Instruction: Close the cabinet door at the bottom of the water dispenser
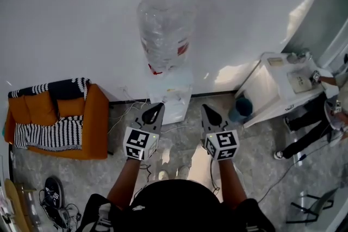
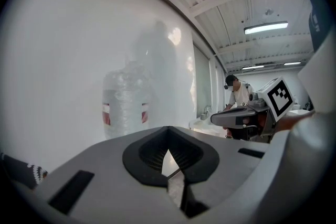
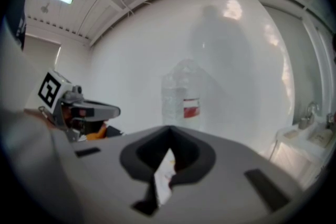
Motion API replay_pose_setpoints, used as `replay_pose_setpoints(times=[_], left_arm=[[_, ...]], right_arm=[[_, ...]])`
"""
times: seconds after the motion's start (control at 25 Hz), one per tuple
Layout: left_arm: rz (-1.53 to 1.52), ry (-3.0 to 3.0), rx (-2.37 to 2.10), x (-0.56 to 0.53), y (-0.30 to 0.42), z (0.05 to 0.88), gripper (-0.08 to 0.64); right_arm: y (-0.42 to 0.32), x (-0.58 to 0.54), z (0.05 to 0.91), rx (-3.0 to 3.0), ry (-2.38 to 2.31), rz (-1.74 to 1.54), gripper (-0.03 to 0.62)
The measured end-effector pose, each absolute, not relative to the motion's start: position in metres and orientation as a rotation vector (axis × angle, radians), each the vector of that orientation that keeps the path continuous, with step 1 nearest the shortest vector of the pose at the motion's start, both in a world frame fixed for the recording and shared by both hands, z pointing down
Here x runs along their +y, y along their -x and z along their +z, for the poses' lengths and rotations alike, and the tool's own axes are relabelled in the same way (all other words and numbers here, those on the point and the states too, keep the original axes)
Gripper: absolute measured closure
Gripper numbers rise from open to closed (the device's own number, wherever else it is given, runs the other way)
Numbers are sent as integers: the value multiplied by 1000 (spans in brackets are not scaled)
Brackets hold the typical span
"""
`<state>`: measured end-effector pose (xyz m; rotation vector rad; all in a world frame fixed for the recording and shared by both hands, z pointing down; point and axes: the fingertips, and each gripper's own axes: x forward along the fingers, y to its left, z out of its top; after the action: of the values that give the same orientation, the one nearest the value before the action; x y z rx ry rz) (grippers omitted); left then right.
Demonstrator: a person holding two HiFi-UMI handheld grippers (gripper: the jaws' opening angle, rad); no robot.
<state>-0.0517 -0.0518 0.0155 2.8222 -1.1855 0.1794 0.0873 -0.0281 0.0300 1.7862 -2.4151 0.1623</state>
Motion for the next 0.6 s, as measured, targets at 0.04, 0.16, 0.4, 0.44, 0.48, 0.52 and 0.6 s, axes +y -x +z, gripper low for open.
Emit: replay_pose_setpoints(times=[0.04,0.16,0.4,0.44,0.48,0.52,0.6], left_arm=[[180,-2827,-1188,-50,53,13,548],[163,-2832,-1203,-50,57,7,549],[142,-2862,-1235,-46,65,-4,549],[133,-2861,-1241,-46,66,-6,549],[123,-2858,-1250,-46,68,-6,549],[113,-2854,-1262,-46,70,-6,549],[95,-2843,-1284,-46,74,-6,549]], right_arm=[[-86,-26,27,-2419,-1784,153,558],[-87,-22,20,-2427,-1794,139,558],[-86,-17,8,-2437,-1848,112,558],[-87,-16,8,-2433,-1849,109,558],[-88,-15,9,-2428,-1848,106,558],[-89,-15,9,-2427,-1847,102,558],[-90,-13,9,-2430,-1843,98,558]])
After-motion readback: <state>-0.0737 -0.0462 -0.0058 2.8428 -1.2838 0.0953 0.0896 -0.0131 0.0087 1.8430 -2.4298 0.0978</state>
